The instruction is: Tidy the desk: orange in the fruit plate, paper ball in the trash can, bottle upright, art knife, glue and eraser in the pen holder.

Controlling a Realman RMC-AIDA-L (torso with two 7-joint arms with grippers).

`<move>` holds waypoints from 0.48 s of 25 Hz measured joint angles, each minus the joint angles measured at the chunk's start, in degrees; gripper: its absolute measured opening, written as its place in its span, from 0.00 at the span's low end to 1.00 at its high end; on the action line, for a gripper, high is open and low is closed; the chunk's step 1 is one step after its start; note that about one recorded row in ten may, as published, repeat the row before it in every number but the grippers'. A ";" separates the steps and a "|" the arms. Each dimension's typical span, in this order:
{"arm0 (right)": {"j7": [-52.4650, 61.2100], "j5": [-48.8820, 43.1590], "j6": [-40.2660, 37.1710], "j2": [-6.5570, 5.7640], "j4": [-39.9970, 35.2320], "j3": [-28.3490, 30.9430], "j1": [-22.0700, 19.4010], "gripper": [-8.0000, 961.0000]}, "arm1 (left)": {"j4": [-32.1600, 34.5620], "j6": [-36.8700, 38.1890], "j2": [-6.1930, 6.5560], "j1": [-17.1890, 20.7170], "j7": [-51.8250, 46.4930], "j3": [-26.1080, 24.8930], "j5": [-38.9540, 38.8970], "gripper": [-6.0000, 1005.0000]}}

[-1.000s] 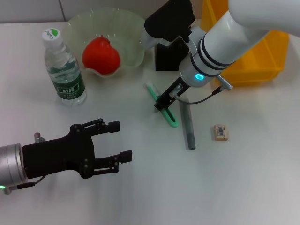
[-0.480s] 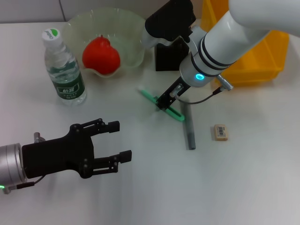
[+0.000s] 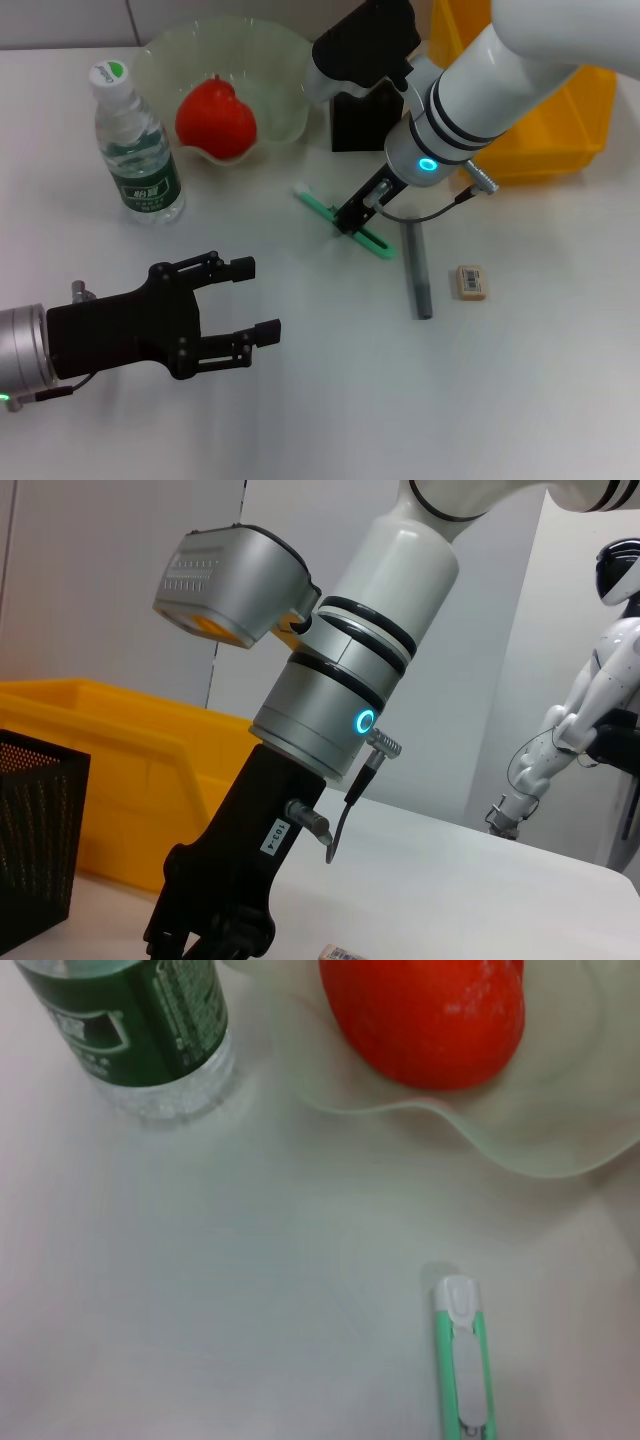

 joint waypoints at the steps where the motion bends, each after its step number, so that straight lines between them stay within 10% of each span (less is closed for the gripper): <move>1: 0.00 -0.02 -0.01 0.00 0.00 0.00 0.00 0.19 | 0.01 0.00 0.01 0.00 0.00 0.00 0.00 0.81; 12: -0.25 -0.16 -0.71 -0.03 0.03 0.02 0.08 0.20 | 0.03 0.03 0.00 -0.12 -0.05 0.00 0.00 0.81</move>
